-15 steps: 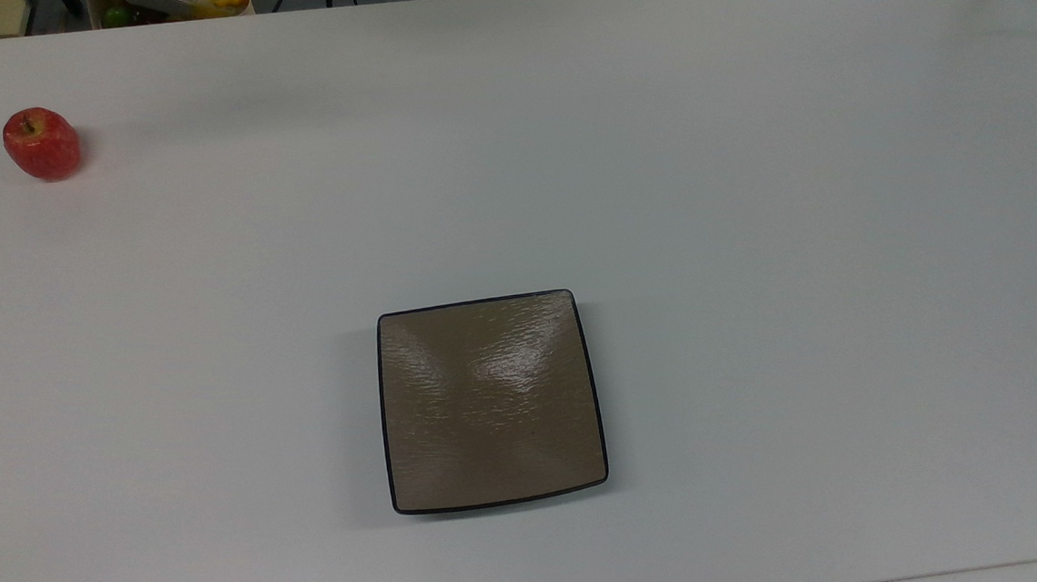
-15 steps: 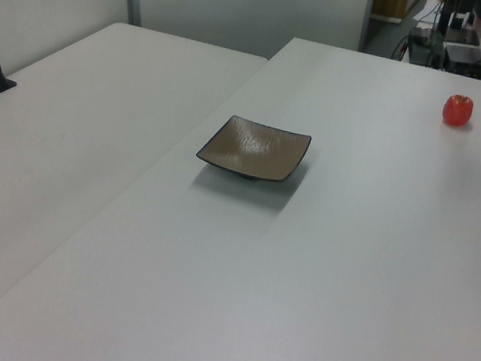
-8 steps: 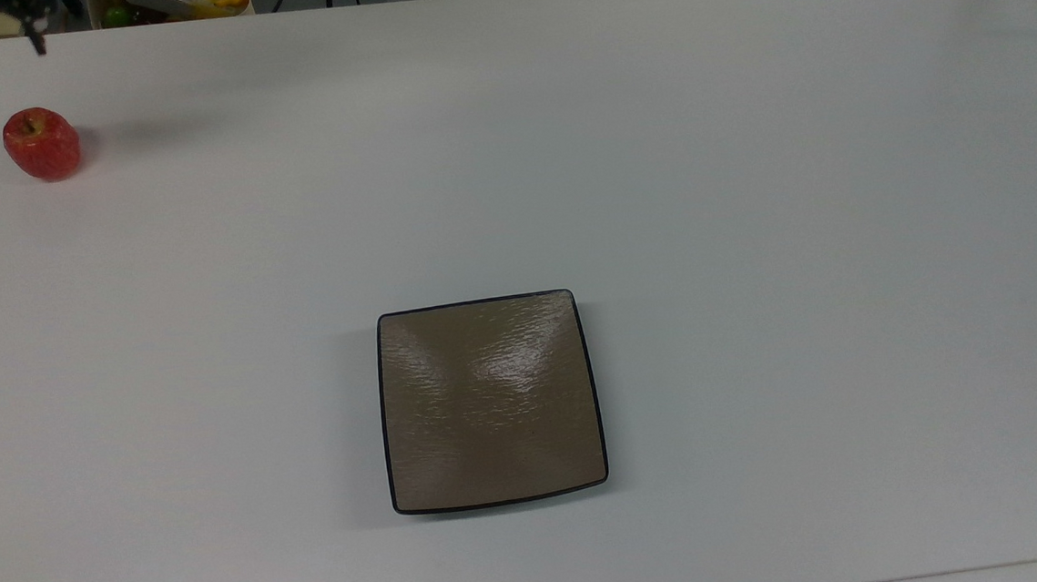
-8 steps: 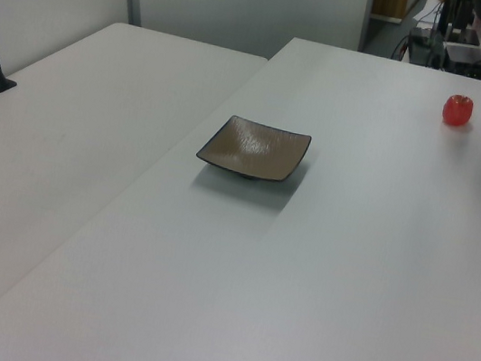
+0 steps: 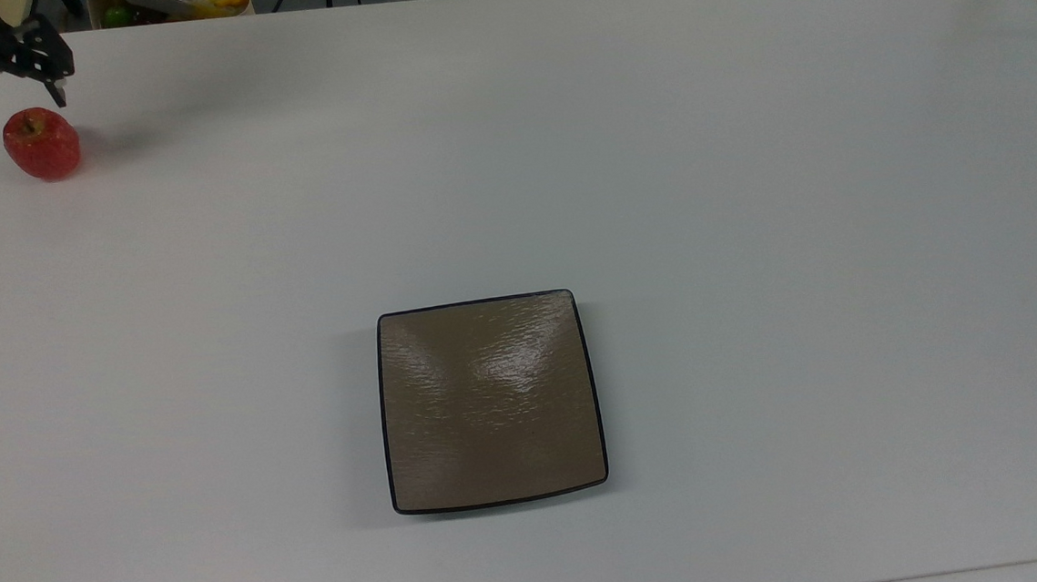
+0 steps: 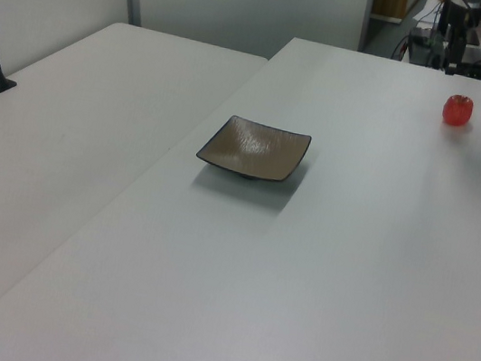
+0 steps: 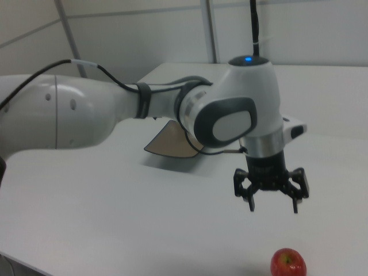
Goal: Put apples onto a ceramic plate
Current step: 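Move the open gripper over the red apple and lower onto it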
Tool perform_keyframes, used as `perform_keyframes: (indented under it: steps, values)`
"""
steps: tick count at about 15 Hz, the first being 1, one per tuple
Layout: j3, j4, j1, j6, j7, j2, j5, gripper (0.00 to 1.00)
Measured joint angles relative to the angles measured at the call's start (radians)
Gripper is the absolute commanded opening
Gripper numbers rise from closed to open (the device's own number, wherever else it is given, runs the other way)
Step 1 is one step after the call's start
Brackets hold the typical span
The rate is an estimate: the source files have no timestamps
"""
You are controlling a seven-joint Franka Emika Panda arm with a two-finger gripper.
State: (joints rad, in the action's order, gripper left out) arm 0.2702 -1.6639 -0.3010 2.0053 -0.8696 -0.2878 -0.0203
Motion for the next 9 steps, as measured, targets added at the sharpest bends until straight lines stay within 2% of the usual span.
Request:
perform_keyframes:
  steps: [4,9]
  values:
    - [0.000,-0.045,-0.010,0.037,-0.011,-0.043,-0.103,1.00]
    - [0.001,-0.164,-0.022,0.212,-0.011,-0.061,-0.171,1.00]
